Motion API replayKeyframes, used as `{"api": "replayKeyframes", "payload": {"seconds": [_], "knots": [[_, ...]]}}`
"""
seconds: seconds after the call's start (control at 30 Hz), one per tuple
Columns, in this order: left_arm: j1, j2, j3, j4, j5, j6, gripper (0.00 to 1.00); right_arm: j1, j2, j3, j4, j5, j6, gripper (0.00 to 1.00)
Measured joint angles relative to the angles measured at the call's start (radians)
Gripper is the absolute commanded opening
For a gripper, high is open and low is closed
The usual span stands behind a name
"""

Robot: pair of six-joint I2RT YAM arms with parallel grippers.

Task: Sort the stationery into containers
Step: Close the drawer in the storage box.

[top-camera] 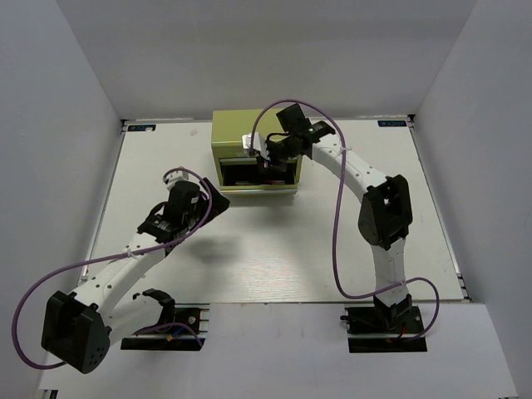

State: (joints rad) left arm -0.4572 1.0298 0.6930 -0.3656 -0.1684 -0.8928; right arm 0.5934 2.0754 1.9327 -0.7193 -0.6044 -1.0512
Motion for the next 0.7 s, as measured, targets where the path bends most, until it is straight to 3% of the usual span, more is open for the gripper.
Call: {"api": "replayKeyframes", "payload": {"seconds": [0.03, 0.2, 0.4, 0.57, 0.7], "knots": [[0.000, 0.003, 0.000, 0.001, 0.000, 0.000, 1.00, 0.000, -0.006, 0.000, -0.008, -0.017, -0.012, 0.00], [0.000, 0.027, 0.000, 0.002, 0.001, 0.000, 1.00, 0.009, -0.022, 0.000, -0.146, -0.089, -0.120, 0.00], [0.000, 0.028, 0.000, 0.007, 0.001, 0.001, 1.00, 0.060, -0.018, -0.082, -0.262, -0.058, -0.240, 0.00], [0.000, 0.026, 0.000, 0.007, 0.000, 0.001, 1.00, 0.111, 0.001, -0.208, -0.183, 0.052, -0.172, 0.00], [0.000, 0.015, 0.000, 0.005, -0.003, 0.001, 1.00, 0.134, 0.021, -0.259, 0.006, 0.215, -0.018, 0.00]]}}
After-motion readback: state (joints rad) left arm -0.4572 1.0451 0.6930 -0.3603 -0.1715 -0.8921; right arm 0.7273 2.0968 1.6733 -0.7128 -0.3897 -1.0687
